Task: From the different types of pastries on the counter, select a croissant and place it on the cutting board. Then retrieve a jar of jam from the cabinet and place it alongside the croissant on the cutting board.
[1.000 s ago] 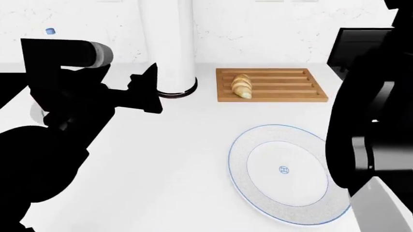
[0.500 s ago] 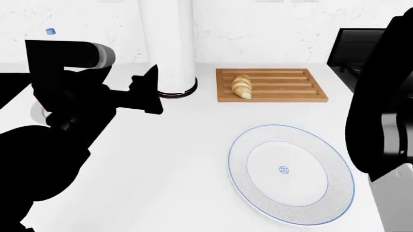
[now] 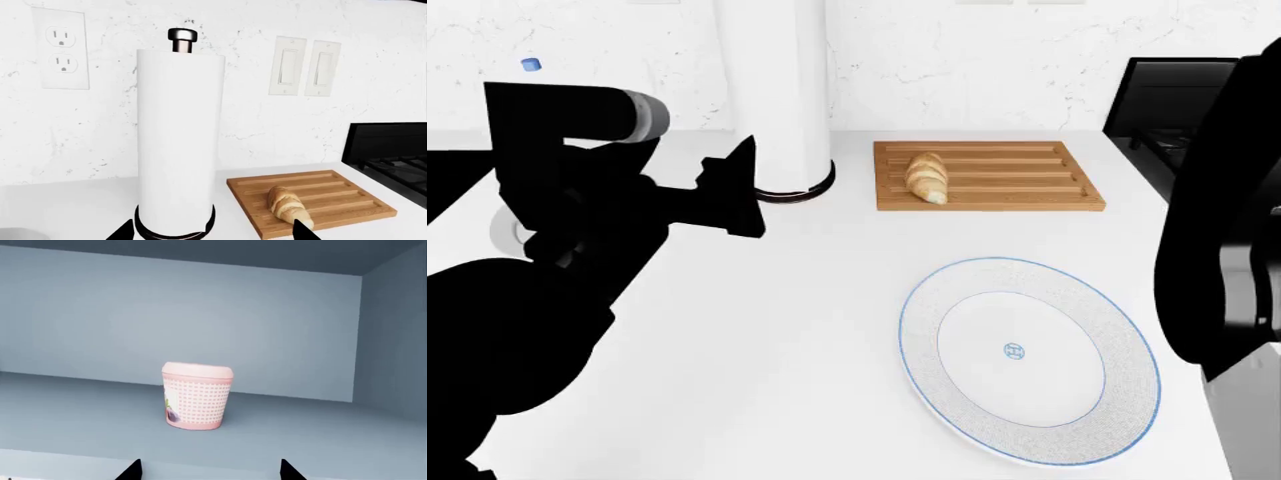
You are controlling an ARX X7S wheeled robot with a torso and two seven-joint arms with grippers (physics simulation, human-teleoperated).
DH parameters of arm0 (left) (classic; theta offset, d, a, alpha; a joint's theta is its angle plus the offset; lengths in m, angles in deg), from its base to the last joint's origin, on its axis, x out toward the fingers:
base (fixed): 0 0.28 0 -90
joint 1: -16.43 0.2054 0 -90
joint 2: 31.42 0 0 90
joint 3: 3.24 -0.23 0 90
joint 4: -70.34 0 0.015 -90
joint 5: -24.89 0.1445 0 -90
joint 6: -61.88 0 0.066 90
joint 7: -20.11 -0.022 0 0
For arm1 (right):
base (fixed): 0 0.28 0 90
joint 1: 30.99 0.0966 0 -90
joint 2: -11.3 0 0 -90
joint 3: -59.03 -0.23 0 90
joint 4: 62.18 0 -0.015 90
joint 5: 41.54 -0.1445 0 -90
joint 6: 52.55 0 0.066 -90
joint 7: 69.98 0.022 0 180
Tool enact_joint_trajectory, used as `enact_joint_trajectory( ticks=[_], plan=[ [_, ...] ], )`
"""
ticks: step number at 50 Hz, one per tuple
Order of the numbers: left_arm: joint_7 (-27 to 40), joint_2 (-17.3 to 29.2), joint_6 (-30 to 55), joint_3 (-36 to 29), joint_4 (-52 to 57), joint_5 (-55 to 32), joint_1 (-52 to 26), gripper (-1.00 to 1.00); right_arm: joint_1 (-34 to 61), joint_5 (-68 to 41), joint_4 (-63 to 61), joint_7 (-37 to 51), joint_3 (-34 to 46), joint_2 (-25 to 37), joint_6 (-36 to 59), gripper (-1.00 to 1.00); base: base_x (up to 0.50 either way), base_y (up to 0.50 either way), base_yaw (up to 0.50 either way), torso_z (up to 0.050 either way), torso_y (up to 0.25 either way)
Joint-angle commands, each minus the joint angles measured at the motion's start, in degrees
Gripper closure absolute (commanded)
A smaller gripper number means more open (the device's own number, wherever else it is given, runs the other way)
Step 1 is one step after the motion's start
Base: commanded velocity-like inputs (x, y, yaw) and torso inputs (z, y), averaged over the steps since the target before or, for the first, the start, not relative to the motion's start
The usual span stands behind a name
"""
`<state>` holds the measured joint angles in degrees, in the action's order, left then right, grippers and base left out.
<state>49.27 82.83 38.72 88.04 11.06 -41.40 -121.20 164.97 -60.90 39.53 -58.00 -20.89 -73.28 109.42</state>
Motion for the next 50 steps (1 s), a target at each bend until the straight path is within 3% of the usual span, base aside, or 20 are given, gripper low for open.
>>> enact_joint_trajectory(
  ticks=[1, 5, 18, 21, 27, 34, 38, 46, 50],
  plan=[
    [0.4, 0.3, 0.1, -0.1, -0.1, -0.7, -0.5, -1.0, -2.4, -2.4, 2.8, -0.6, 0.7, -0.4, -1.0, -1.0, -0.39, 0.0, 0.0, 0.0, 0.0],
    [0.2, 0.5, -0.2, -0.2, -0.1, -0.5, -0.1, -1.0, -2.4, -2.7, 2.8, -0.5, 0.8, -0.3, -1.1, -1.0, -0.5, 0.0, 0.0, 0.0, 0.0],
    [0.0, 1.1, -0.8, -0.4, -0.1, -0.5, 0.0, -1.0, -2.9, -3.9, 2.6, -1.0, 0.3, -0.2, -3.0, -1.0, 0.0, 0.0, 0.0, 0.0, 0.0],
    [-0.4, 0.9, -1.2, -0.4, -1.2, -0.2, -0.8, -1.0, 14.6, -2.4, 13.1, 0.5, -2.5, -4.0, -11.1, -1.0, 0.0, 0.0, 0.0, 0.0, 0.0],
    [-0.9, 0.8, -1.8, -0.8, -1.7, 0.1, -0.7, -1.0, 26.1, -2.5, 23.1, -3.4, -1.3, -2.4, -13.4, -1.0, 0.0, 0.0, 0.0, 0.0, 0.0],
    [-2.2, 0.2, -2.2, -2.0, -4.8, 0.7, -3.4, -1.0, 28.8, -0.3, 30.9, -6.7, 1.6, -0.6, -15.3, -1.0, 0.0, 0.0, 0.0, 0.0, 0.0],
    [-4.2, -0.3, -3.9, -3.7, -7.9, 3.4, -4.3, -1.0, 29.0, 5.5, 36.4, -7.6, -1.5, -5.2, -17.8, -1.0, 0.0, 0.0, 0.0, 0.0, 0.0],
    [-6.1, 0.1, -6.1, -4.0, -9.5, 4.9, -2.9, -1.0, 29.0, -3.7, 42.0, 0.9, 3.5, -5.4, -14.8, -1.0, 0.0, 0.0, 0.0, 0.0, 0.0],
    [-5.9, 0.2, -7.6, -2.6, -8.1, 4.8, -2.1, -1.0, 29.0, -2.2, 50.8, -1.1, 5.5, -5.4, -17.9, -1.0, 0.0, 0.0, 0.0, 0.032, 0.0]
  ],
)
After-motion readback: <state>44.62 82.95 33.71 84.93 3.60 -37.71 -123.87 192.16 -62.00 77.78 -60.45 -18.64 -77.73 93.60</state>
